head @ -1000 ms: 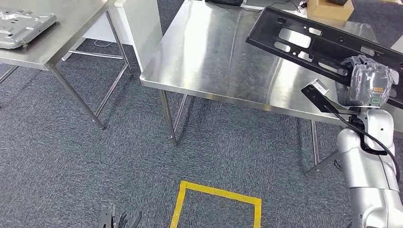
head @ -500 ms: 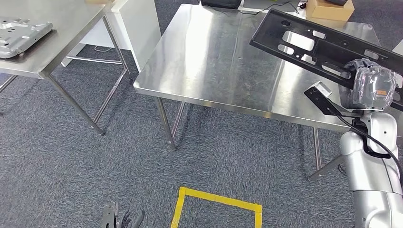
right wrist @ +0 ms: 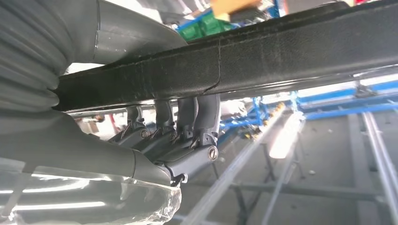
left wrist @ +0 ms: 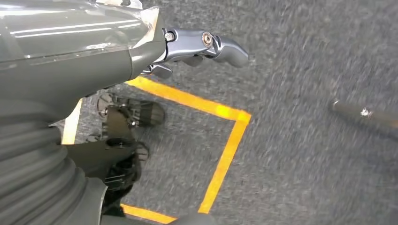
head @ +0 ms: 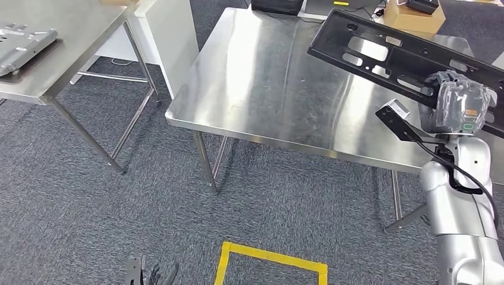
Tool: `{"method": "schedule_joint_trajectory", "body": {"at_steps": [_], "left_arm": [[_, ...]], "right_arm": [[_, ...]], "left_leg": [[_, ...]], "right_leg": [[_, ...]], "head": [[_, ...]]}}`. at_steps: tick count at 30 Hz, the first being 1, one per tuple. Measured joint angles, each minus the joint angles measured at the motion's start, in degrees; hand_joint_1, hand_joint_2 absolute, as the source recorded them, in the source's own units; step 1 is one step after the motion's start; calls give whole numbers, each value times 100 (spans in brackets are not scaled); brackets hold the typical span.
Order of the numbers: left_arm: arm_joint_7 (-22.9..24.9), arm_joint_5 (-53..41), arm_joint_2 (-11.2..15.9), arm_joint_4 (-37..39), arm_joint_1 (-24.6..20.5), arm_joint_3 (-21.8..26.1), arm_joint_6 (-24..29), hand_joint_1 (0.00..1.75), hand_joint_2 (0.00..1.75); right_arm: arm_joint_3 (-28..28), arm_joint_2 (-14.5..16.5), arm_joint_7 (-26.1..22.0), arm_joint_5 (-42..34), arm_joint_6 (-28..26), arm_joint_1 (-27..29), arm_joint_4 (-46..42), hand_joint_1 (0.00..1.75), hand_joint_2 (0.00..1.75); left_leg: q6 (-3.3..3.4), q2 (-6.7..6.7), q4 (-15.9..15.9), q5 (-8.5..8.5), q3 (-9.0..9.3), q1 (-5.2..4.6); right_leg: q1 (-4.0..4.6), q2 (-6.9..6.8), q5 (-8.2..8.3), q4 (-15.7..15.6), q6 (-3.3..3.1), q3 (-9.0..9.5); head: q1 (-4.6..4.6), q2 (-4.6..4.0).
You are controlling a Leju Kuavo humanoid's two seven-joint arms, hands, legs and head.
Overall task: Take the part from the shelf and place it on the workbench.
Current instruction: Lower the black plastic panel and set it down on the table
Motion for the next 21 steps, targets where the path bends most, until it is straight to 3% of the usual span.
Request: {"method": "schedule_joint_trajectory", "body": {"at_steps": [4,5,6,8,9,11,12,15,17,19,20,21], "left_arm": [[-3,2,-21,1,9,1,-6,0,175],[-3,3,-26,2,15,2,-6,0,175],[-3,6,-29,2,20,2,-6,0,175],[-3,11,-34,1,24,3,-6,0,175],[-2,14,-36,1,25,3,-6,0,175],[-3,15,-35,2,27,3,-6,0,175],[-3,16,-34,2,29,3,-6,0,175],[-7,16,-25,0,29,3,-7,0,175],[-9,11,-25,0,28,3,-8,0,175],[-9,3,-26,0,34,3,-9,0,175],[-9,0,-26,0,38,3,-9,0,175],[-9,-3,-26,0,41,3,-9,0,175]], "right_arm": [[2,-11,-11,-5,0,-20,32,175,175],[4,-10,-11,-4,0,-9,42,175,175],[5,-11,-13,-4,0,-2,49,175,175],[9,-17,-15,-5,0,-3,56,175,175],[10,-22,-15,-7,0,-8,61,175,175],[15,-24,-15,-8,0,-9,72,175,175],[17,-25,-15,-8,0,-7,75,175,175],[19,-26,-15,-8,-2,-6,76,175,175],[19,-25,-15,-14,-4,-13,75,175,175],[20,-22,-16,-21,-5,0,76,175,175],[20,-24,-16,-26,-5,12,76,175,175],[20,-26,-17,-31,-6,22,76,175,175]], "left_leg": [[34,-13,-31,-81,138,8],[29,-18,-30,-117,176,8],[17,-23,-27,-159,228,10],[-25,-32,-20,-257,346,10],[-55,-38,-8,-309,391,2],[-121,-34,16,-390,415,-20],[-149,-29,27,-417,421,-27],[-236,-12,309,-509,310,-14],[-310,2,998,-707,-100,18],[-358,12,1669,-970,-599,49],[-360,15,1768,-981,-745,56],[-344,16,1655,-852,-779,59]], "right_leg": [[-9,-14,-407,1323,18,-837],[-14,-15,-394,1411,39,-963],[-22,-18,-264,1267,75,-977],[-45,-43,237,457,166,-734],[-46,-62,422,64,161,-605],[-20,-79,582,-313,55,-464],[-7,-71,554,-315,-25,-447],[-51,-47,525,-305,-136,-337],[-60,-45,463,-309,-205,-261],[-48,-38,397,-308,-229,-203],[-40,-32,359,-308,-226,-163],[-31,-25,318,-309,-221,-109]], "head": [[20,0],[21,0],[22,0],[32,0],[37,0],[43,0],[37,0],[22,0],[6,0],[-3,0],[-4,0],[-7,0]]}}
